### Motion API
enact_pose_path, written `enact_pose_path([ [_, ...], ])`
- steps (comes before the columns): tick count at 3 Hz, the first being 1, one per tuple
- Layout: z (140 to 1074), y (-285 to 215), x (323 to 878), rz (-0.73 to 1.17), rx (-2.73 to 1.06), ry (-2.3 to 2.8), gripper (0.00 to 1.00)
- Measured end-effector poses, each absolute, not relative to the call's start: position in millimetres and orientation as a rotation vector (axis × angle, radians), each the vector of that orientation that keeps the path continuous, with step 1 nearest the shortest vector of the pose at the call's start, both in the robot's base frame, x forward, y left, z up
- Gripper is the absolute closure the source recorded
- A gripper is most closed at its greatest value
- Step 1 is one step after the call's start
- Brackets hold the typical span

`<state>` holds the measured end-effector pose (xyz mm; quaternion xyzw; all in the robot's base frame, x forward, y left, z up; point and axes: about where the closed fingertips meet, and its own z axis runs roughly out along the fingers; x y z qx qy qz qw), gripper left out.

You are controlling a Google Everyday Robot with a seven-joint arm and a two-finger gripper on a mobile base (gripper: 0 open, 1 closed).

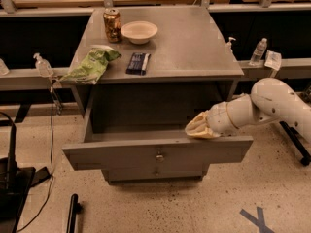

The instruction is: Open top drawer

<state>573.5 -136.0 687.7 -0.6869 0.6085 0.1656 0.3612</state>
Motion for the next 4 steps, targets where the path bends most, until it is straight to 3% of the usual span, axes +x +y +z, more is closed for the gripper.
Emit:
enact_pose_path([
  [4,686.4,-92.4,625.3,0.333,-1.760,1.600,1.00],
])
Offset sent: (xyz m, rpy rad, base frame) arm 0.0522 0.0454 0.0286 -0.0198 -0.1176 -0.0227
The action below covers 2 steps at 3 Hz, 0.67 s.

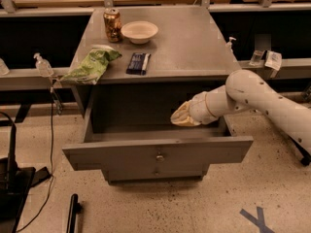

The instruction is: Open top drawer

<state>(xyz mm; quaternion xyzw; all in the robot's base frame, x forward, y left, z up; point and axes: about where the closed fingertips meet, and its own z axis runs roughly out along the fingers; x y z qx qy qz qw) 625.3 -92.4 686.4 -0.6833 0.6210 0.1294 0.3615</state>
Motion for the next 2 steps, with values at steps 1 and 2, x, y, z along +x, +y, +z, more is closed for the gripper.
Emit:
enact_pose_path([
  [1,674.9,-88.5,623.1,0.342,-1.777,1.629,1.00],
  [2,665.5,-86.9,598.6,0.397,-1.824,1.653,1.00],
])
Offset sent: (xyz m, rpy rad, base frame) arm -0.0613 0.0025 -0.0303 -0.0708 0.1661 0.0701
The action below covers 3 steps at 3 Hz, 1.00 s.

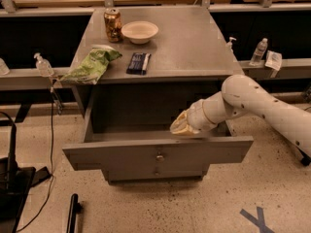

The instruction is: Open top drawer

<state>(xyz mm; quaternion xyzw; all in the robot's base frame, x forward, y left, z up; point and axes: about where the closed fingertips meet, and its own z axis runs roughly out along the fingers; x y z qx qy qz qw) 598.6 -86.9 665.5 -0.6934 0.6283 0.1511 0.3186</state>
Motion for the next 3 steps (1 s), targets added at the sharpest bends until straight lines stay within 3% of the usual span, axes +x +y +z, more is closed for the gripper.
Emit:
enact_pose_path([
  [3,677.6,-107.9,538.5,0.384,-1.944,1.700,1.00],
])
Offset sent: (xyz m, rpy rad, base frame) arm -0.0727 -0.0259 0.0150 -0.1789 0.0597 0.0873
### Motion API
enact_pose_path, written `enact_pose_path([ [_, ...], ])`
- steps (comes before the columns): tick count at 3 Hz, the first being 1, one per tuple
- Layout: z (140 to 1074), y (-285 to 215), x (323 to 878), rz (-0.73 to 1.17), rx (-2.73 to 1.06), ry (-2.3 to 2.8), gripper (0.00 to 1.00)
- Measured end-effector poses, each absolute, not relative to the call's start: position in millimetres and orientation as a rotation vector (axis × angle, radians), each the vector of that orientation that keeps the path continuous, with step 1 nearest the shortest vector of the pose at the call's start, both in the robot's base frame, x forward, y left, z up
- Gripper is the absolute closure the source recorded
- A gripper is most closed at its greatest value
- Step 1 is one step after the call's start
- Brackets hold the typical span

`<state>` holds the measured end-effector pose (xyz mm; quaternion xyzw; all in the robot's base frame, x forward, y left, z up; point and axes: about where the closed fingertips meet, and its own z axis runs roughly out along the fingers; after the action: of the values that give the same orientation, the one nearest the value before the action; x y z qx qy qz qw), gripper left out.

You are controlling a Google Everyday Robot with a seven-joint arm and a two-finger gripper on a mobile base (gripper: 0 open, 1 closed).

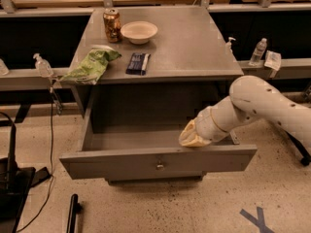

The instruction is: Open top drawer

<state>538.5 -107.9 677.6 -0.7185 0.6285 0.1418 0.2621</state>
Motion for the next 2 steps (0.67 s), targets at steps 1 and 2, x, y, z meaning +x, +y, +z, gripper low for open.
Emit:
enact_pose_path([
  [1,696.4,-114.3,548.5,0.377,-1.817,1.664,1.00],
  [2,714.6,-117.5,571.1,0.356,-1.702,1.631,1.00],
])
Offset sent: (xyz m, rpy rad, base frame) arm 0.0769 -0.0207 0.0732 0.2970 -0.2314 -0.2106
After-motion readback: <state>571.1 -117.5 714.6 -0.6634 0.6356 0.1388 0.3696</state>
